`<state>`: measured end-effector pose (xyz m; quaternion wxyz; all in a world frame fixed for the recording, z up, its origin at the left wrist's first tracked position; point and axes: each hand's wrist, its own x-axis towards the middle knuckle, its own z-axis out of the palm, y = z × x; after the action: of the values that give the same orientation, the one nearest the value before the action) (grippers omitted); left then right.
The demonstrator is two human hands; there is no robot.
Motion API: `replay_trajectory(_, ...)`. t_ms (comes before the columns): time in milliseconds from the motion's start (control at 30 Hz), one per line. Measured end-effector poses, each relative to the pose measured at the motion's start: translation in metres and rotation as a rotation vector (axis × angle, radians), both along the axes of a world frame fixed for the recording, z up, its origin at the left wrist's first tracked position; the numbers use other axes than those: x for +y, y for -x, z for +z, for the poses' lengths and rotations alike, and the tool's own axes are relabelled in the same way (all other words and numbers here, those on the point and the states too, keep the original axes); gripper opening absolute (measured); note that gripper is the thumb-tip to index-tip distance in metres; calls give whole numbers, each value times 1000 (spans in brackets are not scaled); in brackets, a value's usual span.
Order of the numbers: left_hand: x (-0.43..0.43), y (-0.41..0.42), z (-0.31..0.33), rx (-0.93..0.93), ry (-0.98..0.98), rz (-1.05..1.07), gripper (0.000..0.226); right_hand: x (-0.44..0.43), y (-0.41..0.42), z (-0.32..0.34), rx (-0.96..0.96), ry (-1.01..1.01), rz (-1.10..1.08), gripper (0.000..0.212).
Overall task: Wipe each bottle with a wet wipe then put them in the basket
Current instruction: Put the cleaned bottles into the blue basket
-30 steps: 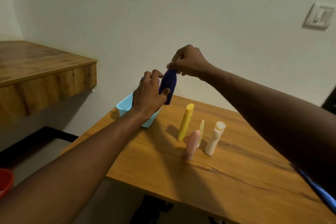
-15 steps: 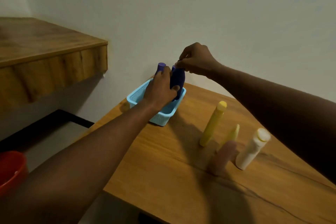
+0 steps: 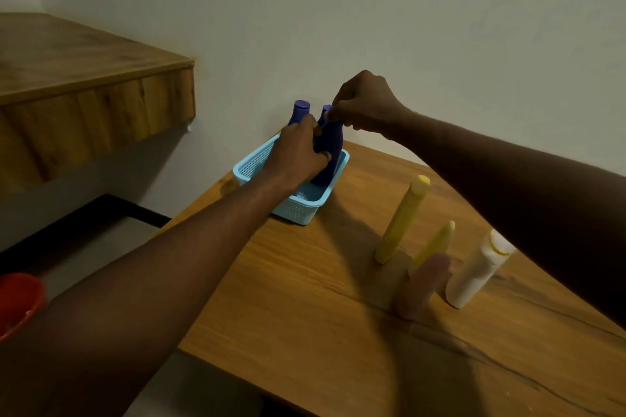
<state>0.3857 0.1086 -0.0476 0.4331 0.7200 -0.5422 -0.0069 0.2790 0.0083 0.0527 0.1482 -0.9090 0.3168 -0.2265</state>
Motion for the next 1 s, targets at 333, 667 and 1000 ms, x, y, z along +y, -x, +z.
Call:
replay_trajectory(333,12,-16,12,4,-36,19,56,12,-15,3,-66,-16,21,21)
replay_trajectory(667,22,-40,6,26,-37,63,55,17,-44,-5,-72,-37,24,23)
replay_trajectory(1000,22,-48,2,21,-55,115,57,23,-62,-17,-47,79,24,32)
